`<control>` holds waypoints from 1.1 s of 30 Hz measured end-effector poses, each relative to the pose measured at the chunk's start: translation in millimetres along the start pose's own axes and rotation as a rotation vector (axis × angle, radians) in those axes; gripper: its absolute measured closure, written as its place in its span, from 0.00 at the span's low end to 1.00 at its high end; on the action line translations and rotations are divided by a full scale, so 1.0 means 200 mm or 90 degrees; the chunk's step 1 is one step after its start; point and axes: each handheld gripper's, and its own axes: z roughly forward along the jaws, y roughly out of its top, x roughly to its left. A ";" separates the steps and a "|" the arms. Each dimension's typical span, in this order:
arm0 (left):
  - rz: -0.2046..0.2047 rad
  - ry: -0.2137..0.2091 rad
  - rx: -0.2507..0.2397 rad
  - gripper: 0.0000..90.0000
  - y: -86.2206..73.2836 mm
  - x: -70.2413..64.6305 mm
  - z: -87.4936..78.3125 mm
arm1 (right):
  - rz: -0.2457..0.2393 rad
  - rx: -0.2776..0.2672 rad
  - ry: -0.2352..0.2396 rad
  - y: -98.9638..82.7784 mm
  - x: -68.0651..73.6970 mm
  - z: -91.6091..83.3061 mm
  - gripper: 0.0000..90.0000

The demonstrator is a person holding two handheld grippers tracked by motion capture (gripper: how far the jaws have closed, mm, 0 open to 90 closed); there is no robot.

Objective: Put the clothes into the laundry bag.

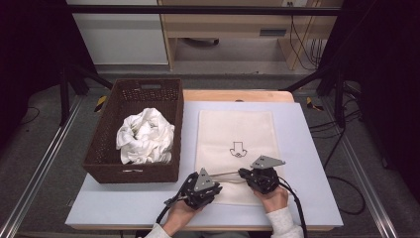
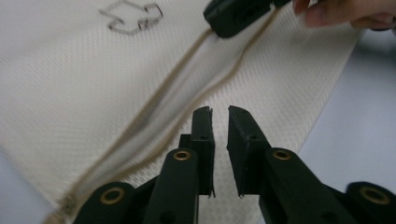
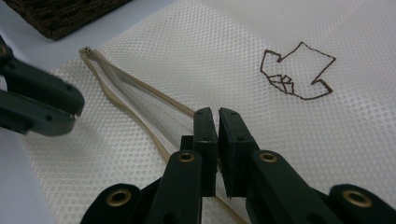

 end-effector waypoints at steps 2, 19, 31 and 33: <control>0.016 0.014 -0.008 0.78 0.02 0.00 -0.01 | -0.004 0.000 -0.001 0.01 0.00 0.00 0.96; 0.040 0.060 0.028 0.89 0.15 0.06 0.24 | 0.008 -0.020 0.010 0.03 -0.02 -0.03 0.95; 0.003 0.054 0.002 0.94 0.18 0.09 0.22 | -0.058 -0.017 -0.048 0.02 0.03 -0.01 0.61; -0.002 0.052 -0.005 0.94 0.19 0.10 0.21 | -0.074 -0.006 -0.066 0.01 0.04 0.01 0.60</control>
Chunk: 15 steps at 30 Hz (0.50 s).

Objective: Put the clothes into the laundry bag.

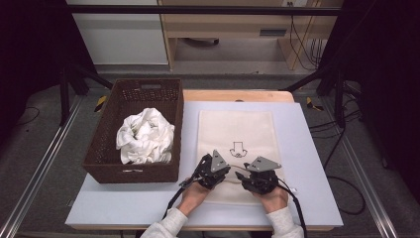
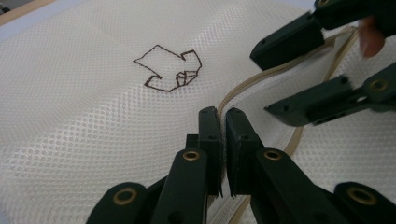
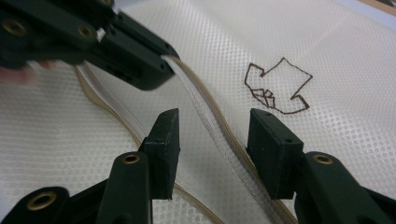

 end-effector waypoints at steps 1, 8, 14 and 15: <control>-0.003 -0.003 0.000 0.94 0.00 0.00 0.00 | 0.000 0.006 -0.003 0.00 0.00 0.01 0.59; -0.007 -0.024 -0.003 0.87 -0.01 -0.01 -0.01 | 0.038 0.003 -0.022 -0.02 -0.04 0.02 0.88; 0.012 -0.005 -0.043 0.68 0.00 -0.06 -0.17 | 0.060 -0.015 -0.024 -0.02 -0.05 0.00 0.96; 0.014 -0.005 -0.049 0.69 0.00 -0.07 -0.21 | 0.061 -0.019 -0.024 -0.02 -0.05 0.00 0.96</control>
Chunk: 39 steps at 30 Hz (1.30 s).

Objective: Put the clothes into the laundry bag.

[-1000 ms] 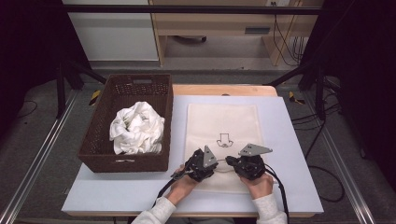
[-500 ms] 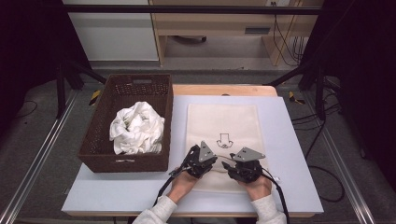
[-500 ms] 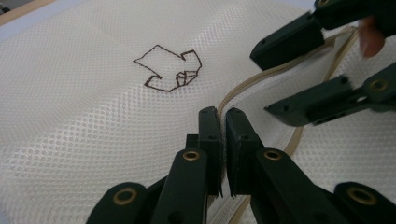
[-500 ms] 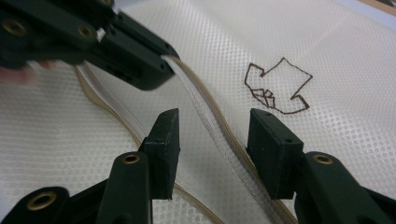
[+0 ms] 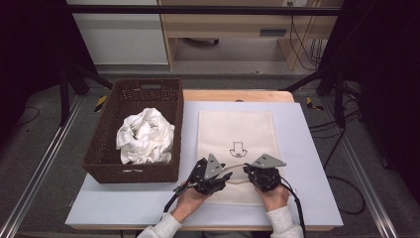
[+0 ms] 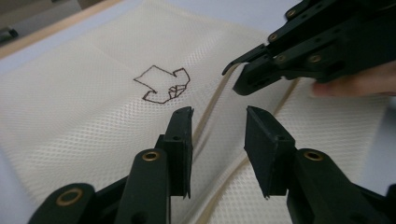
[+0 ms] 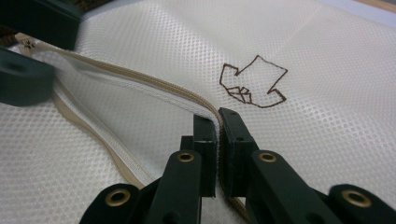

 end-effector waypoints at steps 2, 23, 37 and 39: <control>0.002 -0.005 -0.003 0.79 0.00 -0.01 -0.04 | 0.007 -0.006 0.001 0.00 0.00 -0.01 0.96; -0.044 -0.053 0.097 0.99 -0.29 -0.05 0.01 | 0.057 -0.112 0.022 0.08 -0.06 -0.11 0.95; -0.039 -0.047 0.092 0.99 -0.29 -0.06 0.00 | 0.037 -0.179 0.000 0.14 -0.03 -0.18 0.95; -0.036 -0.046 0.085 0.98 -0.28 -0.07 -0.01 | 0.037 -0.174 -0.001 0.14 -0.03 -0.17 0.95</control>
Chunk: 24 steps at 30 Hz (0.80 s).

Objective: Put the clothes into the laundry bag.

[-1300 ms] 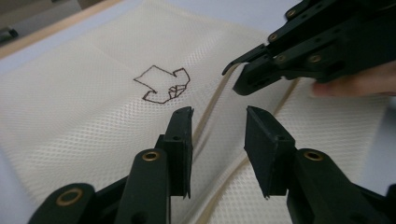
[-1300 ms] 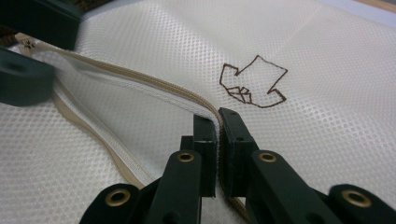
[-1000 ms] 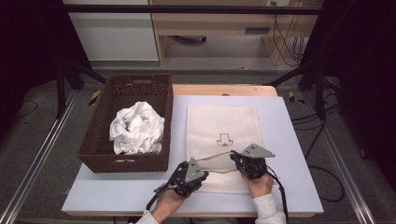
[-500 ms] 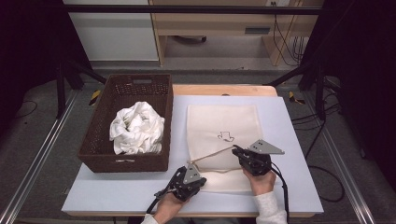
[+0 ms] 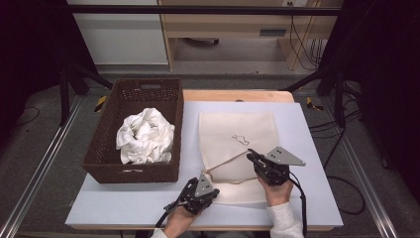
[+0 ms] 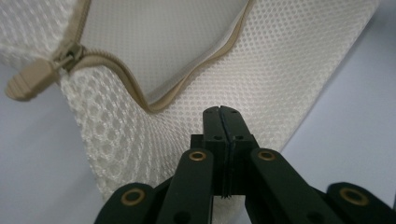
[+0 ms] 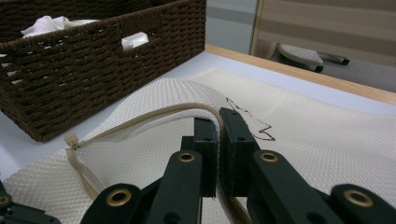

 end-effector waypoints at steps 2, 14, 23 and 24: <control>0.001 0.003 -0.014 0.94 0.01 0.00 -0.03 | 0.003 0.002 -0.001 0.00 0.00 0.00 0.95; -0.023 0.036 -0.112 0.46 0.15 0.09 -0.35 | -0.002 0.021 0.003 -0.03 0.01 0.02 0.95; -0.030 0.150 -0.158 0.33 0.26 0.33 -0.68 | -0.004 0.028 -0.001 -0.03 0.00 0.02 0.95; -0.036 0.171 -0.143 0.31 0.29 0.42 -0.73 | -0.004 0.029 -0.001 -0.03 0.00 0.02 0.95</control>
